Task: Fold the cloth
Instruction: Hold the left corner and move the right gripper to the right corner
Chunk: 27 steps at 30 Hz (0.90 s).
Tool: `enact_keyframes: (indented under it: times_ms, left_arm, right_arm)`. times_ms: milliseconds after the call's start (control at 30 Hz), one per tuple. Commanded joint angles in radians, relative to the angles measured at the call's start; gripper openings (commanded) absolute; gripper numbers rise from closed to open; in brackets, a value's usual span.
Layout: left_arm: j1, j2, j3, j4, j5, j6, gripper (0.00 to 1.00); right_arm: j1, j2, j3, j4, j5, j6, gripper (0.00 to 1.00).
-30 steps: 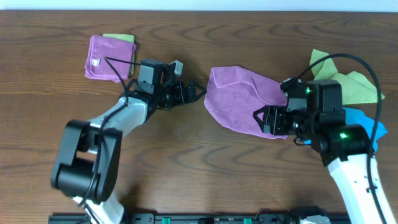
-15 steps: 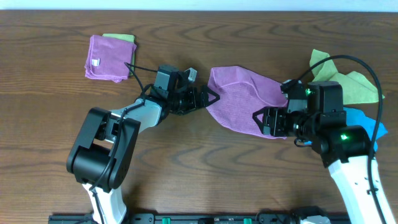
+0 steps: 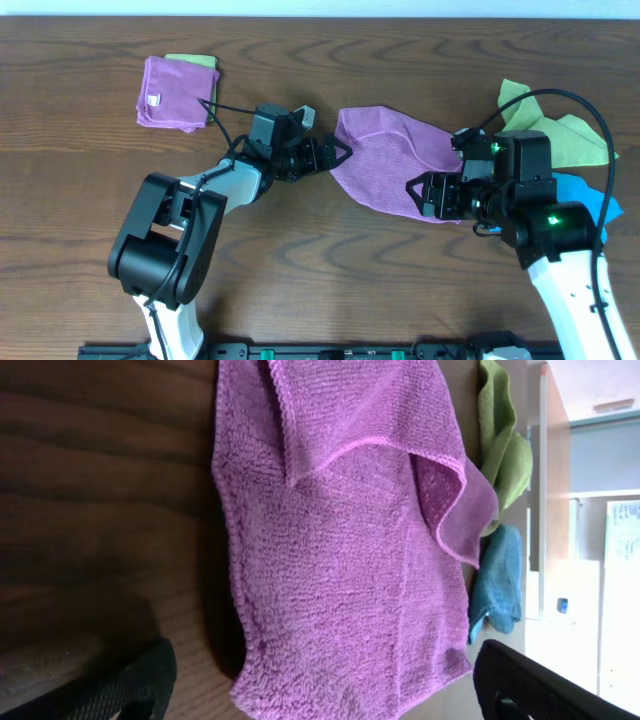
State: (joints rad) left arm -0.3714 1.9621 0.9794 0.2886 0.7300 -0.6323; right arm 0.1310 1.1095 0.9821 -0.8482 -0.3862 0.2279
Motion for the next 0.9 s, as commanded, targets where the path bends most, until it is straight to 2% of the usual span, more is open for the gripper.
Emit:
enact_keyframes:
  times_ms: [0, 333, 733, 867]
  left_arm:
    - [-0.004, 0.013, 0.016, 0.003, -0.024, -0.004, 0.96]
    - [-0.019, 0.013, 0.016, 0.005, -0.037, -0.010, 0.98]
    - [-0.043, 0.015, 0.016, 0.022, -0.117, -0.014, 1.00]
    - [-0.055, 0.060, 0.016, 0.092, -0.103, -0.092, 1.00]
  right_arm:
    - [-0.010, -0.010, -0.004, 0.000, -0.010, 0.011, 0.73]
    - [-0.010, -0.010, -0.004, 0.015, -0.010, 0.011, 0.73]
    - [-0.010, -0.010, -0.004, 0.022, -0.010, 0.011, 0.73]
    - [-0.010, -0.010, -0.004, 0.022, -0.009, 0.010, 0.74]
